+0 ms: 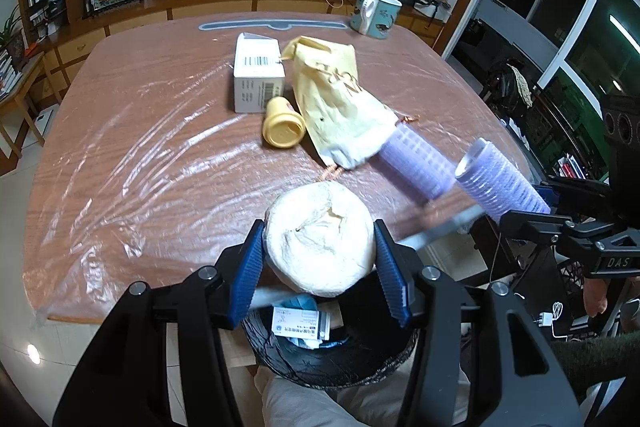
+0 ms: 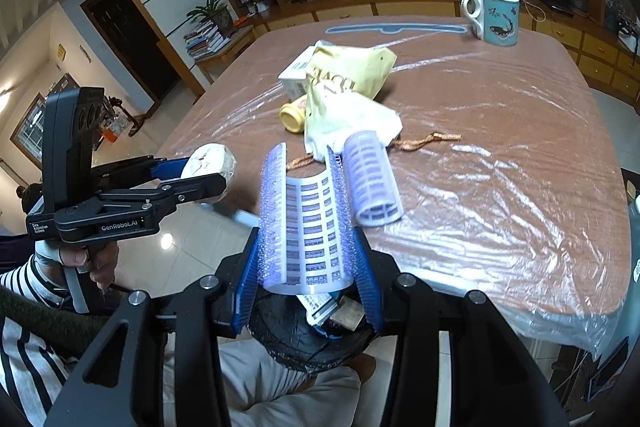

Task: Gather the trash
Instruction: 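Carry the roller with the right tool while the left tool carries the ball over the bin, then open the right tool to drop the roller while the left tool drops the ball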

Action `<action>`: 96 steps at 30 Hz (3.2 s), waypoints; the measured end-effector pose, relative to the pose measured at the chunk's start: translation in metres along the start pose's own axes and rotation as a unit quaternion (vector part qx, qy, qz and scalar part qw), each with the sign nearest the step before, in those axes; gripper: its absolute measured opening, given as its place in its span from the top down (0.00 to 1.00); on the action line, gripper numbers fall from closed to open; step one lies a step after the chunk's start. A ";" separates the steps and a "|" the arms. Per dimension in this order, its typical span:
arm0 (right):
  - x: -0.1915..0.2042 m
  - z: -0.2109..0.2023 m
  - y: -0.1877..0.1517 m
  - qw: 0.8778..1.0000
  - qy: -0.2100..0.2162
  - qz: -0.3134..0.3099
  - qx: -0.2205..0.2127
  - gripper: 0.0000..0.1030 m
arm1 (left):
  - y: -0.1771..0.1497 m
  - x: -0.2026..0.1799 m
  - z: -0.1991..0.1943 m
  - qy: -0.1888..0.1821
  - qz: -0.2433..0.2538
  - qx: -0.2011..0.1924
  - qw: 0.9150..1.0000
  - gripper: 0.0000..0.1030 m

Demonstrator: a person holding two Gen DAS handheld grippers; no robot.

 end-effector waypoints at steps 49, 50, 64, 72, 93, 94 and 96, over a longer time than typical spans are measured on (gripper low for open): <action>-0.003 0.053 -0.091 0.993 0.001 0.001 0.121 0.58 | -0.095 -0.032 0.034 -0.005 0.055 0.089 0.995 0.48; -0.004 0.055 -0.092 0.992 0.001 0.001 0.123 0.58 | -0.097 -0.032 0.036 -0.004 0.056 0.090 0.994 0.48; -0.013 0.080 -0.098 0.990 -0.020 0.001 0.141 0.58 | -0.109 -0.036 0.062 0.020 0.068 0.110 0.991 0.48; -0.021 0.095 -0.100 0.988 -0.029 0.007 0.151 0.58 | -0.116 -0.036 0.076 0.033 0.081 0.121 0.989 0.48; -0.027 0.117 -0.102 0.984 -0.056 0.008 0.169 0.58 | -0.119 -0.040 0.103 0.049 0.107 0.137 0.984 0.48; -0.027 0.118 -0.101 0.984 -0.058 0.009 0.169 0.58 | -0.119 -0.041 0.104 0.050 0.107 0.137 0.983 0.48; -0.028 0.119 -0.101 0.984 -0.060 0.010 0.168 0.58 | -0.119 -0.041 0.106 0.053 0.110 0.138 0.983 0.48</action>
Point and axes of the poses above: each gripper's, at about its wrist camera, not at the fingertips, and z roughly the way its jaws point, x to its left, y to its top, the point moved 6 cm from there along z, roughly the way its jaws point, and after that the axes turned 9 degrees about y, right-handed, at the moved point
